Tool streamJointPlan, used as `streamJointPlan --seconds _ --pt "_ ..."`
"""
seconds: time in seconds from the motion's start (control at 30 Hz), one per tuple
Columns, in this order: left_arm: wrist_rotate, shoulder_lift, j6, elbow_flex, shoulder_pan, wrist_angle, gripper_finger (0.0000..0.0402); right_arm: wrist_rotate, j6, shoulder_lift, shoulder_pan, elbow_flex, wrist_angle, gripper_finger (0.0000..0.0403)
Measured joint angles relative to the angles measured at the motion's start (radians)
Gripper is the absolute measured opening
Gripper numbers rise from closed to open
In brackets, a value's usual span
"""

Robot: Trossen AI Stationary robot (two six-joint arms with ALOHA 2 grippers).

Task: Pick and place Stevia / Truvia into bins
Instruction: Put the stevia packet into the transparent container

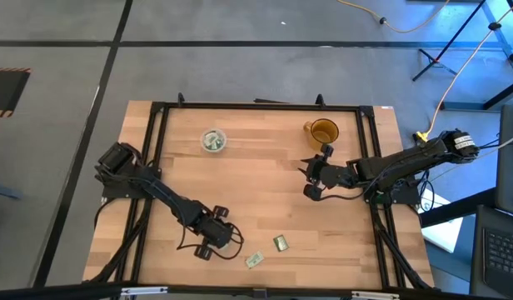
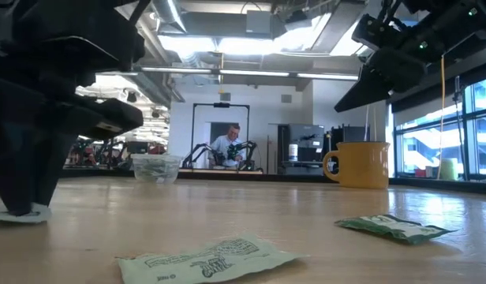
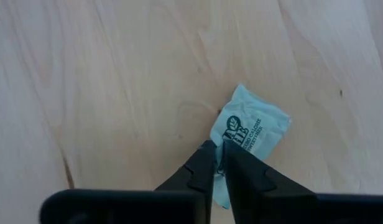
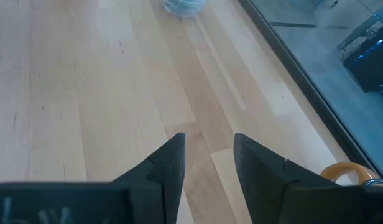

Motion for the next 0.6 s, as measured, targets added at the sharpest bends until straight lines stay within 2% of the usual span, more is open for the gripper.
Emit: streamJointPlan --seconds 0.13,0.37,0.5,0.6 --pt "0.009 -0.033 -0.059 0.003 0.010 -0.017 0.0006 0.000 0.000 0.000 0.000 0.000 -0.001 0.0140" --pt "-0.024 -0.192 -0.222 0.042 0.081 -0.077 0.0003 0.000 0.000 0.000 0.000 0.000 -0.003 0.0140" --pt "-0.207 -0.333 -0.363 0.046 0.154 -0.165 0.0003 0.000 0.002 0.000 0.000 0.000 -0.006 0.0140" --pt "-0.363 -0.417 -0.410 0.043 0.234 -0.286 0.0003 0.000 0.004 0.000 0.000 0.000 -0.010 0.0140"
